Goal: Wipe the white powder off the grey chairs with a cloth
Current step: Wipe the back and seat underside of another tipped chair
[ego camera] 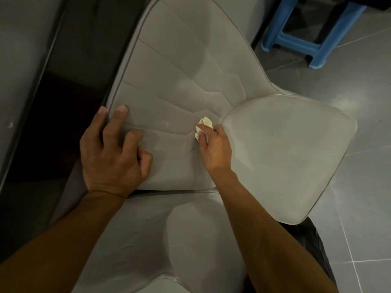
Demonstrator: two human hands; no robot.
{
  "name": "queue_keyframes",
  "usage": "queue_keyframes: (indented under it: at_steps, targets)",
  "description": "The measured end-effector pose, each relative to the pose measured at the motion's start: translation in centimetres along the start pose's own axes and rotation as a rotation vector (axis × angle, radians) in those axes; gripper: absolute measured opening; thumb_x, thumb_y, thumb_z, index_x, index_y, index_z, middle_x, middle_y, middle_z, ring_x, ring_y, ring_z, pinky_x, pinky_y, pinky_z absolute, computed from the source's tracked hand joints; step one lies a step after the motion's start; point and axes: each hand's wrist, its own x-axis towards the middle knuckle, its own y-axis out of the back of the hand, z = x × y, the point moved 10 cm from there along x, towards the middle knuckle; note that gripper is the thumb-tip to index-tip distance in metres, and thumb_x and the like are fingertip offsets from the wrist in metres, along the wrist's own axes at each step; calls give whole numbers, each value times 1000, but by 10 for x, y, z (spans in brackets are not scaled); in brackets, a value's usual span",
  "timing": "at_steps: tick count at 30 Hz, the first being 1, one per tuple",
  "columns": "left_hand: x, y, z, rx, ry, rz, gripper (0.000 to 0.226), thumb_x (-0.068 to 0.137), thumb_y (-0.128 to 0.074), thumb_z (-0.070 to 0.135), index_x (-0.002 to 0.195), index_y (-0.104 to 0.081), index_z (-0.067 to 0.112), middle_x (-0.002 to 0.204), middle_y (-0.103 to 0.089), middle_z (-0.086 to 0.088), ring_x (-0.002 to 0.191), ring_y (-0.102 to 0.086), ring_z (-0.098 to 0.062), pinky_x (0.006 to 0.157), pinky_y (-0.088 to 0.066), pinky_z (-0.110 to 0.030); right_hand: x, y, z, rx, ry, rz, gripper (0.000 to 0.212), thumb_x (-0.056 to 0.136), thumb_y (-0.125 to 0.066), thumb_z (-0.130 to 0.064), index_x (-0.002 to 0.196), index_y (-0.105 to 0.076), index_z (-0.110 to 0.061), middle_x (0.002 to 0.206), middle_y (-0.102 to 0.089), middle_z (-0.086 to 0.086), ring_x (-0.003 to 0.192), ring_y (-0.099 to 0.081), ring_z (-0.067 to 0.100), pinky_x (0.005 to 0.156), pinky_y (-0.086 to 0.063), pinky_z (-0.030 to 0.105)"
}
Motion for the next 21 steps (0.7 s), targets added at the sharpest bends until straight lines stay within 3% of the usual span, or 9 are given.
queue_keyframes:
  at_steps: [4,7,11,13,17,21]
  targets:
    - [1,1,1,13,-4,3,21,82,-59,18,96,-64,3,142,-46,-18,134,-38,-45,104,-39,-50,-9,22,-33,179,141,130,32,103,-50,-33,134,-59,-32,111,-49,-9,97,-57,13,85,-50,23]
    - [0,0,2,9,-3,-2,21,83,-58,19,97,-63,4,143,-45,-18,135,-38,-45,104,-39,-50,-9,-1,-29,223,72,51,30,104,-51,-31,132,-61,-28,106,-48,-23,96,-57,5,84,-46,11]
    - [0,0,0,11,-6,-2,21,84,-58,19,97,-62,4,144,-43,-18,134,-38,-46,103,-40,-52,5,-10,15,10,-67,-42,29,102,-51,-27,128,-65,-26,117,-55,6,100,-61,28,90,-53,37]
    - [-1,0,0,9,1,-5,21,84,-57,20,98,-61,5,144,-43,-17,134,-38,-45,102,-40,-52,8,2,19,33,-83,-13,31,102,-52,-28,129,-64,-22,119,-55,10,103,-61,28,93,-50,32]
    - [-1,-2,0,11,3,-8,21,85,-57,21,98,-62,6,145,-42,-16,135,-38,-45,103,-39,-51,7,40,-18,213,54,236,35,102,-55,-30,134,-60,-19,117,-53,4,99,-60,16,90,-50,21]
    - [-3,-3,-1,12,-9,-7,22,84,-59,20,100,-60,5,145,-43,-17,133,-41,-47,104,-40,-52,21,20,-29,255,75,166,35,102,-55,-25,137,-59,-21,125,-55,3,109,-59,15,95,-44,16]
